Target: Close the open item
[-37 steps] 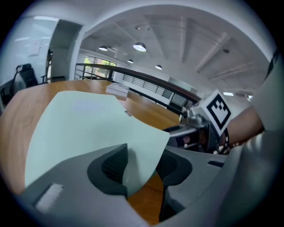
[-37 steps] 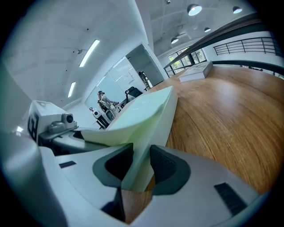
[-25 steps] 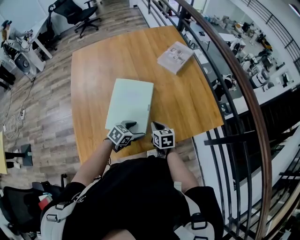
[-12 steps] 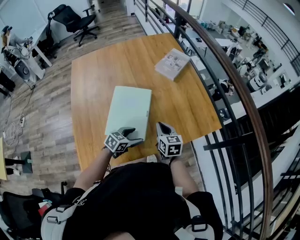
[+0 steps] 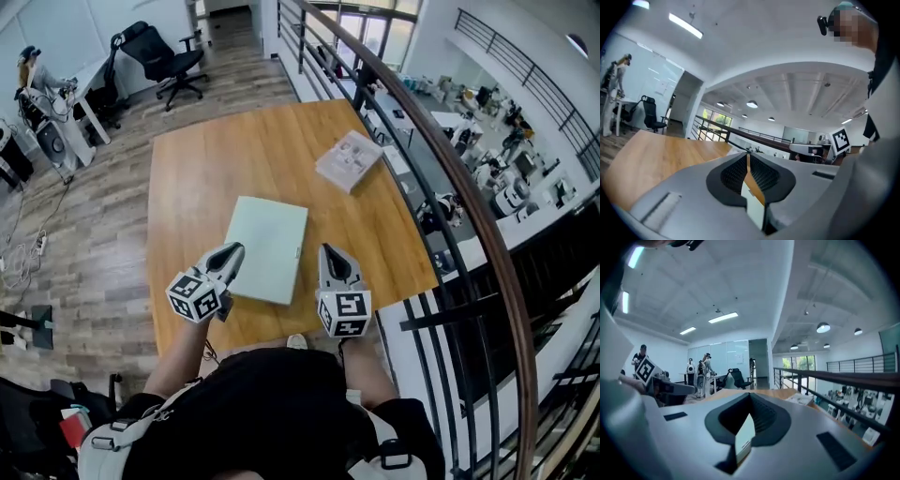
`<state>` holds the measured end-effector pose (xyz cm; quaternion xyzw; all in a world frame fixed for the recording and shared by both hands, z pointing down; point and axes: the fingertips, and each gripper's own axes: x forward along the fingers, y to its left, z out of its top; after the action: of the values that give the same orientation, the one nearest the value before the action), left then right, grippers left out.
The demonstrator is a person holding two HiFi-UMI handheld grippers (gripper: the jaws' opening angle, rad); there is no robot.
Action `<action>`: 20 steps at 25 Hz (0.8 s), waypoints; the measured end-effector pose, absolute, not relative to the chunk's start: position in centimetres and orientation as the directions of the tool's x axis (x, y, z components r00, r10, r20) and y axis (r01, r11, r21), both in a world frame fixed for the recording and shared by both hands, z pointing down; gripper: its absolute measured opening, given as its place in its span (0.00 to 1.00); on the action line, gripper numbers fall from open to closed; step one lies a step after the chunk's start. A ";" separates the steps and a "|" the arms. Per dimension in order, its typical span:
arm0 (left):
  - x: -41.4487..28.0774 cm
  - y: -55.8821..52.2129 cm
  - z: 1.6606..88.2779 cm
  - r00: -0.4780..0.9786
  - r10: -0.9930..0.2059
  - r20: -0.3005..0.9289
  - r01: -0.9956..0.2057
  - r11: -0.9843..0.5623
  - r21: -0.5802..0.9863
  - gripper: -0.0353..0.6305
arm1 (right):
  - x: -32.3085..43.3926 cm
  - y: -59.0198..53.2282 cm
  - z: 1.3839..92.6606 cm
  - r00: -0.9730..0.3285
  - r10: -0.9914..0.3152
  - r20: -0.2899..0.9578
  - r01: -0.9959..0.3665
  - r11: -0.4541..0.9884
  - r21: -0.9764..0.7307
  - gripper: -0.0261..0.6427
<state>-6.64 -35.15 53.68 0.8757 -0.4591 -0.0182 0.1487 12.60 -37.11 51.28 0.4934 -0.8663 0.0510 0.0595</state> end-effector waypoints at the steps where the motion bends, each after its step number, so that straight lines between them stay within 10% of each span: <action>1: -7.7 -35.0 52.7 0.542 -0.836 0.087 -0.821 -0.504 0.269 0.08 | 12.5 -37.0 49.9 -0.501 -0.858 0.117 -0.863 0.505 0.009 0.05; 20: -14.6 -33.6 48.7 0.257 -0.962 0.094 -0.963 -0.263 -0.058 0.06 | 13.9 -39.5 48.4 -0.401 -0.915 0.029 -0.916 0.402 0.011 0.05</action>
<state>-14.59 -33.58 48.72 0.7928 -0.6070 0.0548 0.0056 13.87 -39.50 48.39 0.5469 -0.8370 0.0033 0.0151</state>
